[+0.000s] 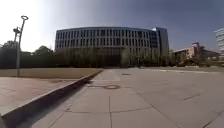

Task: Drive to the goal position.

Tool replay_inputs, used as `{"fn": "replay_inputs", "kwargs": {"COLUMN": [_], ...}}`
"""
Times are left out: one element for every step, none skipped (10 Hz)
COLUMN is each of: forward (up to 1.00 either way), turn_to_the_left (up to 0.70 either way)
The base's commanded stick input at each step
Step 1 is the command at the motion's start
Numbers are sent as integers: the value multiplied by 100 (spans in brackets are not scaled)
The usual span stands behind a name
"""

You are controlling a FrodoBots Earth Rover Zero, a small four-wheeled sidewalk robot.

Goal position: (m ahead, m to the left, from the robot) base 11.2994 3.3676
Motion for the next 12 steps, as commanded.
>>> {"fn": "replay_inputs", "kwargs": {"forward": [5,5,5,5,5,5,5,5,5,5,5,5], "turn_to_the_left": [1,1,1,1,1,1,1,1,1,1,1,1]}}
